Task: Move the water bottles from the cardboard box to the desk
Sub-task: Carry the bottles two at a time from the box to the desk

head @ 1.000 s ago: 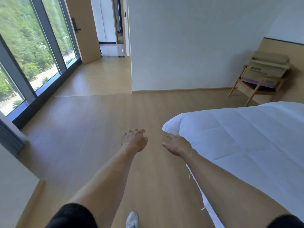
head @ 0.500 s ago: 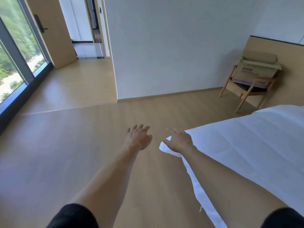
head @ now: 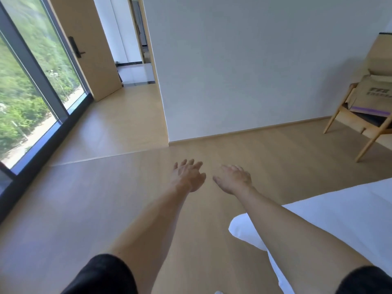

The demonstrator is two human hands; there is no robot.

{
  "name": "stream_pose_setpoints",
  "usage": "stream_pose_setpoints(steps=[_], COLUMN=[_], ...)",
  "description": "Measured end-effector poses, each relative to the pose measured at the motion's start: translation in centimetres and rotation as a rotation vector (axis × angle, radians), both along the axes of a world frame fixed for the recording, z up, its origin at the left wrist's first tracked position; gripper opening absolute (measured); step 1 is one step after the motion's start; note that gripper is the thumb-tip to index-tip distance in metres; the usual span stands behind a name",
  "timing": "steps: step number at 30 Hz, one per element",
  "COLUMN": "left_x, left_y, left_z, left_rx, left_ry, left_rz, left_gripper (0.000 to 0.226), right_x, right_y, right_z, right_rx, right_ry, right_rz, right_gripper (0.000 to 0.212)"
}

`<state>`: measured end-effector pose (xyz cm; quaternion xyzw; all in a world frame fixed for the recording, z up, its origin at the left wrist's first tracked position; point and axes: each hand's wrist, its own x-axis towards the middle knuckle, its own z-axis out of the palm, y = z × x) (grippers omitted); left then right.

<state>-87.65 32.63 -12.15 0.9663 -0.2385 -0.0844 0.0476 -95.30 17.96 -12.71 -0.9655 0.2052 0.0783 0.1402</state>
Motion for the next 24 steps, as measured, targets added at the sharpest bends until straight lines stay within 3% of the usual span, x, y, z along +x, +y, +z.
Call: stream_pose_setpoints(steps=[13, 24], left_x=[19.4, 37.6], left_y=[-14.5, -31.5], left_z=[0.3, -0.9], left_rx=[-0.022, -0.045], left_ry=[-0.008, 0.005], left_rz=[-0.065, -0.368], left_gripper=[0.054, 0.055], right_x=[18.6, 32.5], right_y=[-13.5, -28.3], right_z=[0.9, 0.2], right_rx=[-0.045, -0.057], right_ry=[0.025, 0.056], right_rz=[-0.039, -0.334], right_gripper=[0.062, 0.06])
